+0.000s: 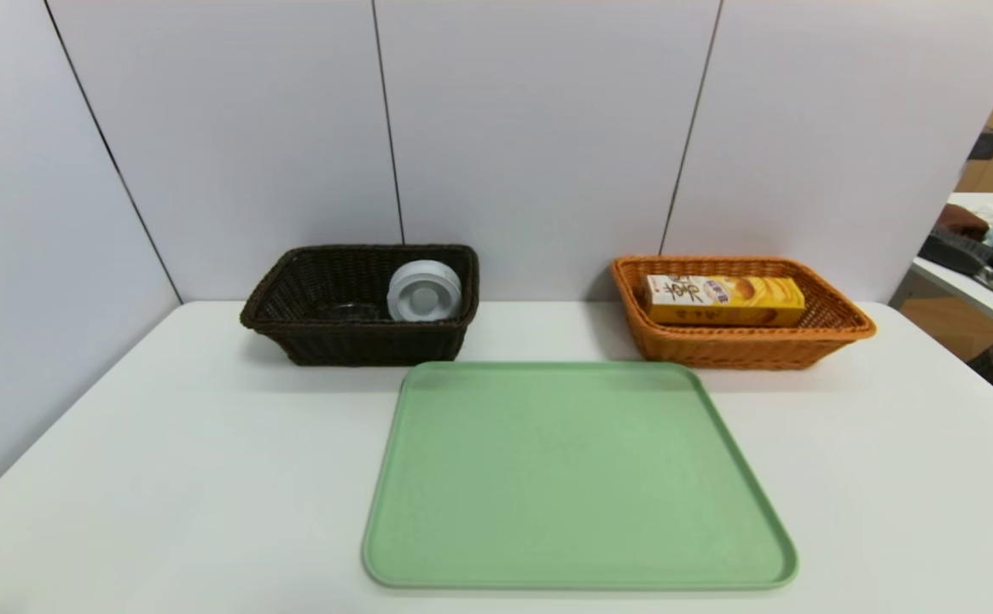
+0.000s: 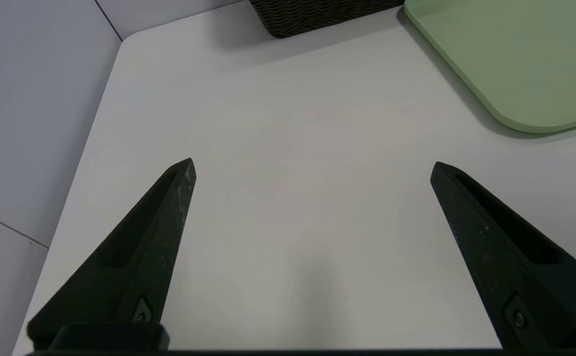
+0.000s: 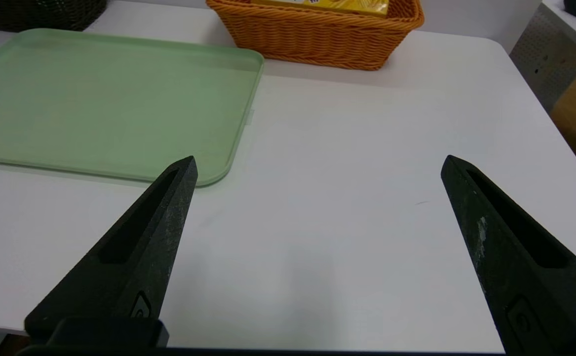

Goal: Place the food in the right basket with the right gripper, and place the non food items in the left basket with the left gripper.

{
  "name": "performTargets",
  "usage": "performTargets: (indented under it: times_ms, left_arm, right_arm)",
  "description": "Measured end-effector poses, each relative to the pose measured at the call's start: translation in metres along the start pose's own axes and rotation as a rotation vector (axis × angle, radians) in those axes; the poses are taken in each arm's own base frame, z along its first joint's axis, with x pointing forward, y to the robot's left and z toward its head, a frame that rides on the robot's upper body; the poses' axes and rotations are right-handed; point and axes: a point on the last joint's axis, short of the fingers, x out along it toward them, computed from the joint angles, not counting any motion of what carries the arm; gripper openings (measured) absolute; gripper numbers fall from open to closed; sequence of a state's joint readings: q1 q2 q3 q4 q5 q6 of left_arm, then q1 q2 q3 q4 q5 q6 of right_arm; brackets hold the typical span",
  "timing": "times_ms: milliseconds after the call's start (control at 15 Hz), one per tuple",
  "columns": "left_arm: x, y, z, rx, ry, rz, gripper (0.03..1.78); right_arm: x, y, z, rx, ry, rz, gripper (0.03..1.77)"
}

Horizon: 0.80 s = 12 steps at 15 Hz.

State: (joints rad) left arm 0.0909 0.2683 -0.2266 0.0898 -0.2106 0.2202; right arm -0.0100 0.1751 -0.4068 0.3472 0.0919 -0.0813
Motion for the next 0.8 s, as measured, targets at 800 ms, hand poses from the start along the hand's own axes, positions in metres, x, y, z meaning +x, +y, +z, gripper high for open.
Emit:
performTargets:
  times_ms: [800]
  left_arm:
    - [-0.004, -0.005, -0.024, 0.036, 0.029, -0.046, 1.69]
  right_arm:
    - [-0.006, 0.001, -0.004, 0.000, -0.042, 0.002, 1.70]
